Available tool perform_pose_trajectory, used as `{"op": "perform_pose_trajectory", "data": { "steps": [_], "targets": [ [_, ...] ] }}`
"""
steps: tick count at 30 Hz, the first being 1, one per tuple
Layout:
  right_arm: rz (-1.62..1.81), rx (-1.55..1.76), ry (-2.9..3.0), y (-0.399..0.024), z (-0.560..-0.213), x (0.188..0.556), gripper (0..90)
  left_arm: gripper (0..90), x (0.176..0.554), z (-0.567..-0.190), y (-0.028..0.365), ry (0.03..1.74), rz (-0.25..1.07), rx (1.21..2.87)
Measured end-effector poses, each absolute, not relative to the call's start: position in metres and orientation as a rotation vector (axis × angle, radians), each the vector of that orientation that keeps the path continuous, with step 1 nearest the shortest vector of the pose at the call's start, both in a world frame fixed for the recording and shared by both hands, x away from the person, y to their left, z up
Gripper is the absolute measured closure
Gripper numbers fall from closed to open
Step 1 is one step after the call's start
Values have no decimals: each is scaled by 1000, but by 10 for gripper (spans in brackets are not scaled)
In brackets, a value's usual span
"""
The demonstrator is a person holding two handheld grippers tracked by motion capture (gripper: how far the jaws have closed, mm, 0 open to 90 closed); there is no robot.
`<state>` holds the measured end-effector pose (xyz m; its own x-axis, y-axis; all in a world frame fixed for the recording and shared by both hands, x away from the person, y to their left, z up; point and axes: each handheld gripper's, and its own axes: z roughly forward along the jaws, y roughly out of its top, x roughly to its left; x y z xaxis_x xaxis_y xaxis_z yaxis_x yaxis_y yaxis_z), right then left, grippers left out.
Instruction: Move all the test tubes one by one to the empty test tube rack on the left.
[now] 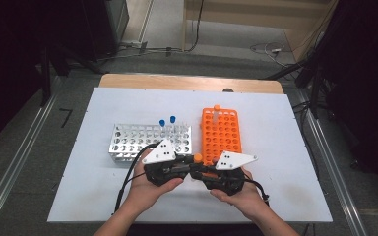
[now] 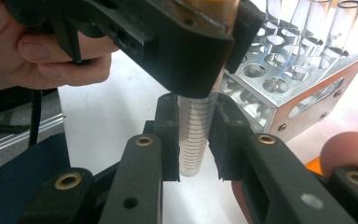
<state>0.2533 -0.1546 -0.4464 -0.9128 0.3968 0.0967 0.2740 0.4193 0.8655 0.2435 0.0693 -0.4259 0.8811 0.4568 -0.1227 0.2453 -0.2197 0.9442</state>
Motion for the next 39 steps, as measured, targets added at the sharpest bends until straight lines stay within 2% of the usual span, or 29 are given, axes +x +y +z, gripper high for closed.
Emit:
{"op": "perform_pose_trajectory", "data": {
  "steps": [3, 6, 9, 13, 16, 19, 39],
  "targets": [
    [1514, 594, 2544, -155, -446, 254, 705, 748, 244, -426, 69, 525, 216, 1813],
    [1541, 577, 2551, -156, -446, 254, 633, 748, 244, -424, 70, 526, 223, 1811],
    [1574, 566, 2555, -158, -444, 254, 530, 748, 244, -422, 74, 535, 233, 1797],
    [1588, 550, 2556, -161, -443, 254, 339, 749, 246, -419, 79, 549, 244, 1780],
    [1586, 543, 2562, -162, -442, 254, 160, 749, 247, -418, 82, 554, 256, 1772],
    [1590, 548, 2555, -165, -441, 254, 76, 749, 249, -415, 87, 565, 266, 1764],
    [1528, 647, 2449, -209, -443, 272, 56, 749, 268, -406, 135, 695, 405, 1676]
  ]
}}
